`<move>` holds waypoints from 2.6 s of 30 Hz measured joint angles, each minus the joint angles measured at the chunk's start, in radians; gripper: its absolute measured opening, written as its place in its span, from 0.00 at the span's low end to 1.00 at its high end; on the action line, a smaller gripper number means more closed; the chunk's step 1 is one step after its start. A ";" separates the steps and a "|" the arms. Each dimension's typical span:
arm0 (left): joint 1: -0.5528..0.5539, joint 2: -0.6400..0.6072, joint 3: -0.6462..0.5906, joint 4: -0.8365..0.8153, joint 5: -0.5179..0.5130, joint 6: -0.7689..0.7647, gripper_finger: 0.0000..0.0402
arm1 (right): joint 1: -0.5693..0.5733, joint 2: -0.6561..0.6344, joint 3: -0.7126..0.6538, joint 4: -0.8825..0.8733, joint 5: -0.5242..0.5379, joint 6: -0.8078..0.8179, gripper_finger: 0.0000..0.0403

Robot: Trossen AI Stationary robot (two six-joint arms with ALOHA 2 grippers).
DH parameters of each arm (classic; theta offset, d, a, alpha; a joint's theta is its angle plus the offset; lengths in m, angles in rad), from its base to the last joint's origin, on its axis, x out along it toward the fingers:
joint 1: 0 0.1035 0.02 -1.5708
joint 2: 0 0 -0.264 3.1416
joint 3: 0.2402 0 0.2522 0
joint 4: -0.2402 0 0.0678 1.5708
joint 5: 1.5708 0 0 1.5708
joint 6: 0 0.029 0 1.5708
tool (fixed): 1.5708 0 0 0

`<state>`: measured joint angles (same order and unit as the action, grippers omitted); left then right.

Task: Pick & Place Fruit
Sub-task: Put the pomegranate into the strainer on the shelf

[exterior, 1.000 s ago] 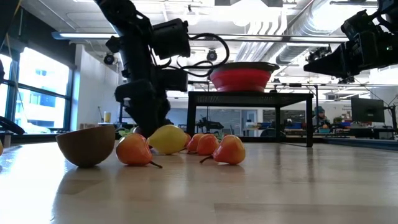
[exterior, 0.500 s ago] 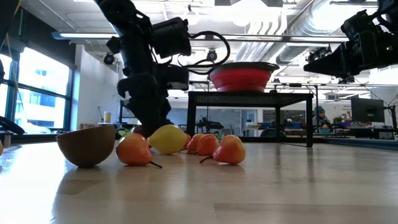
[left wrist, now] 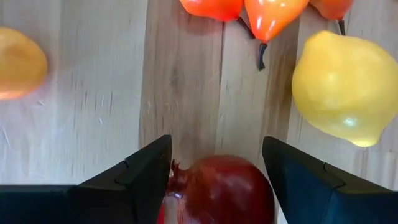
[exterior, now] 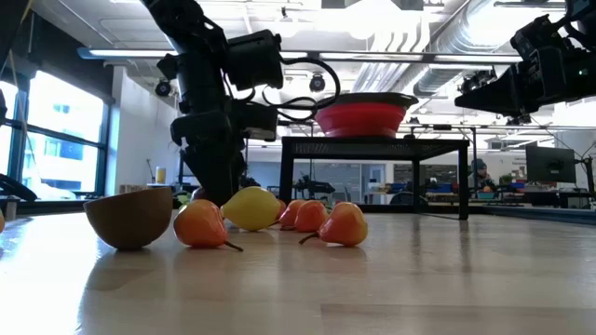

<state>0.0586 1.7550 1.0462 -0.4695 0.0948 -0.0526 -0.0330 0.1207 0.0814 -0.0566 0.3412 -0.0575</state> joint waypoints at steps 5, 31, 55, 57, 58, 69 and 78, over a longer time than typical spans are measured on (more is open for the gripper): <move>0.000 0.000 0.037 -0.004 0.000 -0.031 0.61 | 0.000 0.000 0.000 0.000 0.000 -0.004 0.07; 0.000 0.000 0.400 -0.499 -0.015 -0.698 0.61 | 0.000 0.000 0.000 -0.001 0.000 -0.022 0.07; 0.000 0.000 0.233 -0.507 -0.026 -0.844 0.61 | 0.000 0.000 0.000 -0.001 0.000 -0.022 0.07; 0.000 0.000 0.228 -0.481 -0.026 -0.843 0.61 | 0.000 0.000 0.000 -0.001 -0.001 -0.022 0.07; 0.000 0.000 0.224 -0.473 -0.026 -0.843 0.61 | 0.000 0.000 0.000 -0.001 0.000 -0.022 0.07; 0.000 0.000 0.219 -0.430 -0.024 -0.835 0.61 | 0.000 0.000 0.000 -0.001 -0.002 -0.022 0.07; 0.001 0.000 0.219 -0.423 0.002 -0.830 0.61 | 0.000 0.000 0.000 -0.001 -0.002 -0.022 0.07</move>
<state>0.0593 1.7554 1.2655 -0.8925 0.0964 -0.8828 -0.0330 0.1204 0.0814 -0.0578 0.3393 -0.0795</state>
